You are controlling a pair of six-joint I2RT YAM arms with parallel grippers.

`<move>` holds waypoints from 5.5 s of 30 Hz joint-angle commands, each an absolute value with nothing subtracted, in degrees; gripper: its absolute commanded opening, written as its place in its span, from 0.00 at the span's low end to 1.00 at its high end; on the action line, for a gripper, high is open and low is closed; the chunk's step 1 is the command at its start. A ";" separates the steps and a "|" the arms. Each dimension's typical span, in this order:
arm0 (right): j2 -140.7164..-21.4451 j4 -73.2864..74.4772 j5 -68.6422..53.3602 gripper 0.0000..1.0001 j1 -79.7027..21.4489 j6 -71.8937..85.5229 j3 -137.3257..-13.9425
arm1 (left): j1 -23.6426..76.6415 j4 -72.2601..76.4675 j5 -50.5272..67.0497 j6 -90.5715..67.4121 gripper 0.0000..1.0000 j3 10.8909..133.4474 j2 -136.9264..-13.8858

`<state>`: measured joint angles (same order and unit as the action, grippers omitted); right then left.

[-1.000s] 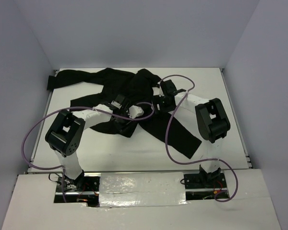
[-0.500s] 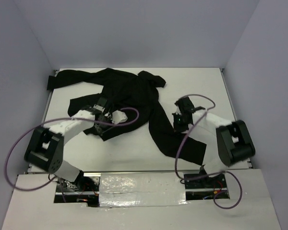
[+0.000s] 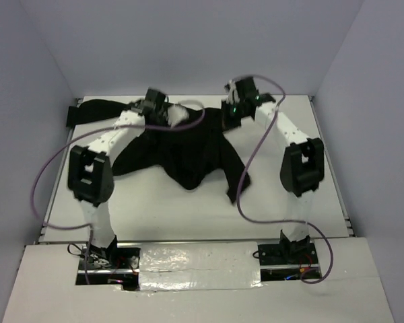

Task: Fold and stack the long sleeve shirts
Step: Flatten the shirt out

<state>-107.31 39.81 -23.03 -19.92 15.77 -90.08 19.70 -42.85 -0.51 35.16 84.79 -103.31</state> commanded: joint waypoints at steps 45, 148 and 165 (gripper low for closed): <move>-42.44 33.90 -29.97 0.04 -9.23 29.63 -31.99 | 11.25 -59.13 6.94 75.76 0.26 58.89 -80.42; -96.42 23.91 -9.23 0.00 2.90 23.38 -60.21 | -0.44 -23.30 5.98 71.71 0.99 62.76 -101.16; -91.06 24.27 -15.90 0.74 4.92 25.66 -51.60 | 1.14 -21.62 9.14 67.24 0.00 57.31 -100.99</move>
